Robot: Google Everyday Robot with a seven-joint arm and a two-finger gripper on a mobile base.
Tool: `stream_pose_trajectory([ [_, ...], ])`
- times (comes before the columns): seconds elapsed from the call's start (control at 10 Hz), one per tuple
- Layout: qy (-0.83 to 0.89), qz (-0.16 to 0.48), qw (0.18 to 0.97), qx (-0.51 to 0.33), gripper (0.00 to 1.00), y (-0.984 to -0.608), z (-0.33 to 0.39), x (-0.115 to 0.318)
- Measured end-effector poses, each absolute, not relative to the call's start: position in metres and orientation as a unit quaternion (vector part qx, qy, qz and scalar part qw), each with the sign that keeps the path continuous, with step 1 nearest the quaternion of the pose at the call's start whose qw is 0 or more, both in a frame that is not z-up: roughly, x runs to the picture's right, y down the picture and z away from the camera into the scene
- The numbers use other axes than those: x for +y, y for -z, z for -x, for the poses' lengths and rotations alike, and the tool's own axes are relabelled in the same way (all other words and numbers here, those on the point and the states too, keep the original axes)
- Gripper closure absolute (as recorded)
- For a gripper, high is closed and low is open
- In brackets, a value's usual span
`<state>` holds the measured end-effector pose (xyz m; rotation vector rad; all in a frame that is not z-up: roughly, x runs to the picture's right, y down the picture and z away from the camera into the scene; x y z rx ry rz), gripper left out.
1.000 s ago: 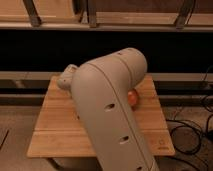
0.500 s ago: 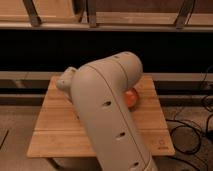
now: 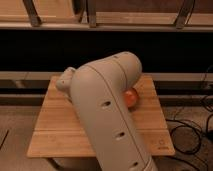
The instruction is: Place the pepper on the white sponge
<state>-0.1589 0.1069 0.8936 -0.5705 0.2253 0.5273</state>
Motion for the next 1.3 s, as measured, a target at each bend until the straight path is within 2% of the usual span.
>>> stream_pose_trajectory([
  [1.0, -0.257, 0.278, 0.919, 0.11, 0.93, -0.8938, 0.1581, 0.1069],
  [1.2, -0.257, 0.278, 0.919, 0.11, 0.99, -0.8938, 0.158, 0.1069],
  [1.3, -0.257, 0.278, 0.919, 0.11, 0.95, -0.8938, 0.1581, 0.1069],
])
